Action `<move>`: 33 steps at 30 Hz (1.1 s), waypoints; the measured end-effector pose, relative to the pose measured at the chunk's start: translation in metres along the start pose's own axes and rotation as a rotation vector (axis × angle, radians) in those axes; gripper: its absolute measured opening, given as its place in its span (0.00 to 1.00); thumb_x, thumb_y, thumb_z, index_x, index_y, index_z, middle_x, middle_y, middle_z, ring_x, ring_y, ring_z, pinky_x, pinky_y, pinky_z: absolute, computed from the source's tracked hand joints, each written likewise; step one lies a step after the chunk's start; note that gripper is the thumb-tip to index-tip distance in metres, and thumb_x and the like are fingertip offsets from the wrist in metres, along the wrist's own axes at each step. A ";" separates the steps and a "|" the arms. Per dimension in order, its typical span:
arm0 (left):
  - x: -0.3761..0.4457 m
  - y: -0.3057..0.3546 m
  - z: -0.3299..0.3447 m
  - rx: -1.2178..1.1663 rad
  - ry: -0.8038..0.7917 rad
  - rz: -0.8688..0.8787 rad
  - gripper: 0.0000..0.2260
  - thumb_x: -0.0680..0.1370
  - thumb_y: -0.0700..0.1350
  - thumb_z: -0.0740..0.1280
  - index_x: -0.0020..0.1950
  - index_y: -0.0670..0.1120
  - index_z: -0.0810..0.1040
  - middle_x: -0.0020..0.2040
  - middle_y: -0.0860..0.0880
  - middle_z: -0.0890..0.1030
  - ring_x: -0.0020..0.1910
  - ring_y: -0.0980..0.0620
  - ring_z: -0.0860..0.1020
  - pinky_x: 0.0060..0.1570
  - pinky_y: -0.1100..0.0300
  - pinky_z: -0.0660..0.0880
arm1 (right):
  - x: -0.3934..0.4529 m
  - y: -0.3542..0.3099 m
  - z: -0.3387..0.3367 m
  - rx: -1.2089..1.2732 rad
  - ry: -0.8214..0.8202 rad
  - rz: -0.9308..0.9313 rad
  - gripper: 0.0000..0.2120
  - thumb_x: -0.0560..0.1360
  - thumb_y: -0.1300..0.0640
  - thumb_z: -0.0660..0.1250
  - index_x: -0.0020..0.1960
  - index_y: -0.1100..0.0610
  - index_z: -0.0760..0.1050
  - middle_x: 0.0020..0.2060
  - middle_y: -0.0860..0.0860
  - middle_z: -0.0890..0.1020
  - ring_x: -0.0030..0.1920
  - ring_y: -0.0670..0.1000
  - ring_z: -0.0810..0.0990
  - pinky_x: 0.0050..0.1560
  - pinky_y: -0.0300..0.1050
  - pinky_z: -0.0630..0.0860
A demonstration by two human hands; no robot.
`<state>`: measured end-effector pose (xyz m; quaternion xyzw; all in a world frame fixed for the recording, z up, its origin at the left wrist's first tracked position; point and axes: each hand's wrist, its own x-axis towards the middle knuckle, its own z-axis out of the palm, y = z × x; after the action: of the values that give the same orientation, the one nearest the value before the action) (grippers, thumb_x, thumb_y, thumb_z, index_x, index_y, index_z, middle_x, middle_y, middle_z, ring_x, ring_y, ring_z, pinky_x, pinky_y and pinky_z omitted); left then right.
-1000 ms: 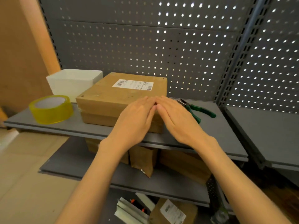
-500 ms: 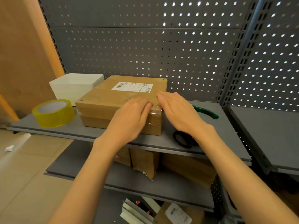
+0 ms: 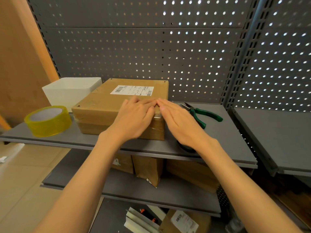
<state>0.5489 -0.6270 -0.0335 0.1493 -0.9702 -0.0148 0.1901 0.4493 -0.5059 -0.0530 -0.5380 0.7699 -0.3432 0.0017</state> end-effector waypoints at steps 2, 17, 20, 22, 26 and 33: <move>0.004 0.000 -0.001 0.031 -0.008 -0.015 0.28 0.76 0.51 0.39 0.72 0.51 0.65 0.71 0.54 0.69 0.49 0.50 0.64 0.50 0.53 0.65 | 0.001 -0.001 -0.001 0.025 -0.011 0.008 0.22 0.82 0.51 0.46 0.75 0.55 0.58 0.74 0.49 0.62 0.73 0.43 0.58 0.74 0.42 0.53; -0.023 0.001 -0.003 -0.338 0.071 0.009 0.18 0.83 0.43 0.48 0.72 0.44 0.66 0.71 0.49 0.68 0.71 0.55 0.63 0.67 0.69 0.43 | -0.012 -0.002 -0.009 -0.012 -0.024 0.043 0.22 0.83 0.50 0.45 0.74 0.55 0.59 0.73 0.49 0.62 0.73 0.46 0.59 0.73 0.41 0.54; -0.022 -0.004 -0.009 -0.406 0.046 0.048 0.17 0.83 0.46 0.52 0.69 0.47 0.69 0.69 0.51 0.71 0.68 0.58 0.64 0.67 0.67 0.49 | -0.008 -0.006 -0.007 0.010 0.098 0.042 0.21 0.82 0.48 0.50 0.70 0.54 0.68 0.68 0.50 0.72 0.68 0.49 0.69 0.68 0.46 0.65; -0.022 -0.008 -0.005 -0.421 0.056 0.081 0.17 0.81 0.47 0.57 0.69 0.47 0.71 0.69 0.50 0.71 0.69 0.55 0.66 0.69 0.62 0.56 | -0.008 -0.007 -0.003 -0.051 0.169 -0.005 0.19 0.81 0.47 0.54 0.66 0.53 0.72 0.64 0.50 0.76 0.64 0.49 0.72 0.63 0.45 0.68; -0.021 -0.016 0.009 -0.365 0.137 0.093 0.19 0.77 0.45 0.65 0.67 0.45 0.72 0.67 0.47 0.73 0.69 0.50 0.69 0.68 0.62 0.59 | -0.014 0.003 0.017 -0.231 0.269 -0.081 0.23 0.78 0.45 0.58 0.69 0.56 0.69 0.66 0.53 0.74 0.62 0.53 0.74 0.61 0.50 0.71; -0.022 -0.019 0.013 -0.300 0.181 0.139 0.21 0.75 0.43 0.68 0.68 0.46 0.72 0.68 0.47 0.73 0.68 0.49 0.69 0.69 0.60 0.60 | -0.017 0.013 0.020 -0.228 0.222 -0.126 0.27 0.77 0.49 0.63 0.73 0.55 0.62 0.71 0.53 0.67 0.68 0.54 0.69 0.67 0.52 0.67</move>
<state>0.5684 -0.6390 -0.0554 0.0526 -0.9440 -0.1328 0.2975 0.4530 -0.4998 -0.0816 -0.5407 0.7640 -0.3104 -0.1660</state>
